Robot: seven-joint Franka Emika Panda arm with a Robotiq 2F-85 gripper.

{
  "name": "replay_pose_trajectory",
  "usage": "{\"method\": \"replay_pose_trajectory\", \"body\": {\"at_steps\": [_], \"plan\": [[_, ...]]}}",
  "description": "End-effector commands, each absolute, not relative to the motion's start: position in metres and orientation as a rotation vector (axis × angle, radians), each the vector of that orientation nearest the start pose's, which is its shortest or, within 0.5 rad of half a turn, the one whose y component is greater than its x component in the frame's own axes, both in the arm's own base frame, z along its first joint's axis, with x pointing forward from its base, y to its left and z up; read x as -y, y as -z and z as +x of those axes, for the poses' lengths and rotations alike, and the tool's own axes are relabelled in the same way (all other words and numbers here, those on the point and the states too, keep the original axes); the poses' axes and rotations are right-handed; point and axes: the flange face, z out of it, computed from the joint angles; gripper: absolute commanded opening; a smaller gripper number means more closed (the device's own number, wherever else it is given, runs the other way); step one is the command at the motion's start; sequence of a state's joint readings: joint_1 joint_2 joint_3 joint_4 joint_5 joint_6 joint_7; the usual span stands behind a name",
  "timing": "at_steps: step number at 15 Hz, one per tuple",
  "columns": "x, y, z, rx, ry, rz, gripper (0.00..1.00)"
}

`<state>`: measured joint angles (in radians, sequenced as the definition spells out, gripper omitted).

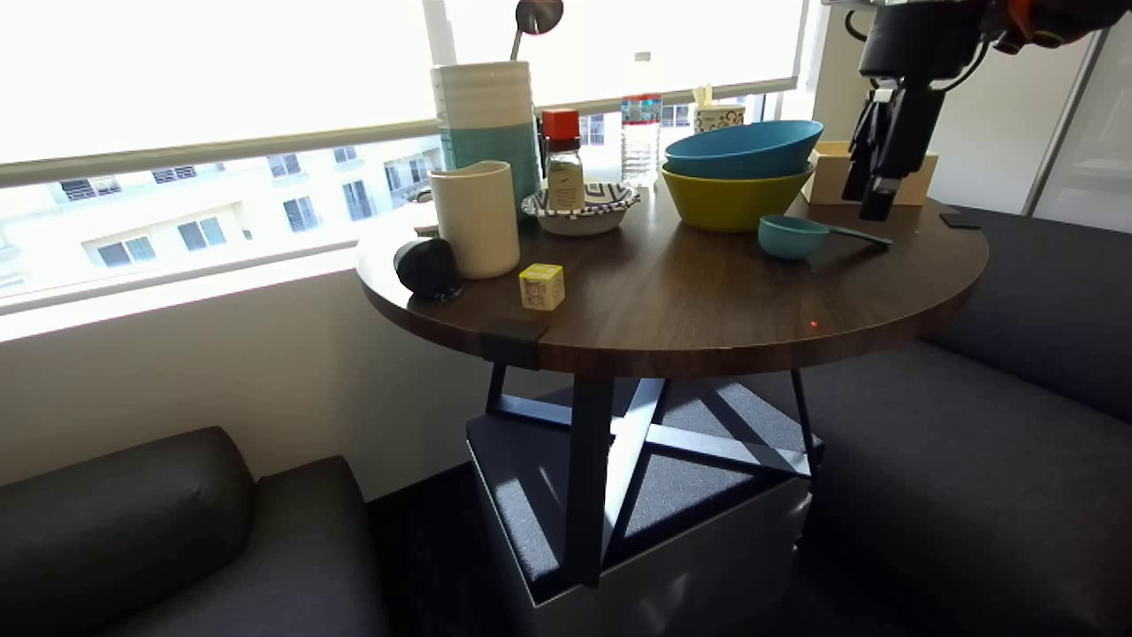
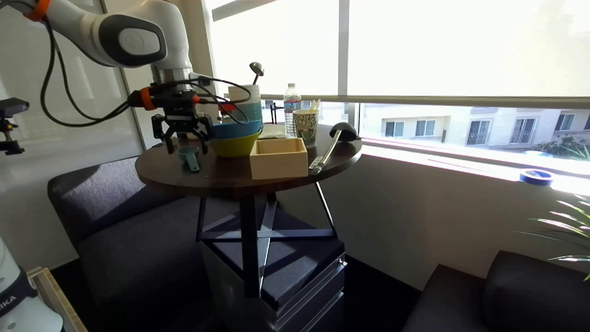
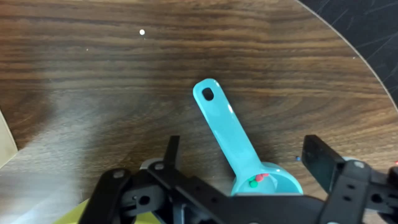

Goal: Sprinkle some stuff into the scooper, then pour it back into the bowl

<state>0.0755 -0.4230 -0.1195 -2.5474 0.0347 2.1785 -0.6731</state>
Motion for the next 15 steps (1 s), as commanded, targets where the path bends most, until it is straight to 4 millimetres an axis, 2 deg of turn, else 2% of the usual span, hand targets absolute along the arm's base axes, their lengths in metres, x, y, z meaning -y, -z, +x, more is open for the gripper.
{"method": "replay_pose_trajectory", "body": {"at_steps": [1,2,4,5,6,9,10,11,15], "plan": [[0.014,-0.403,0.407,1.059,0.092,-2.885,1.00],[0.013,-0.400,0.407,1.075,0.091,-2.876,1.00],[0.012,-0.396,0.410,1.093,0.101,-2.870,0.89],[0.012,-0.395,0.413,1.097,0.121,-2.876,0.98],[0.012,-0.394,0.416,1.100,0.137,-2.878,1.00],[0.011,-0.390,0.422,1.120,0.169,-2.874,1.00],[0.011,-0.388,0.423,1.120,0.164,-2.869,0.75],[0.011,-0.386,0.423,1.118,0.152,-2.862,0.74],[0.011,-0.390,0.424,1.110,0.153,-2.861,0.45]]}}
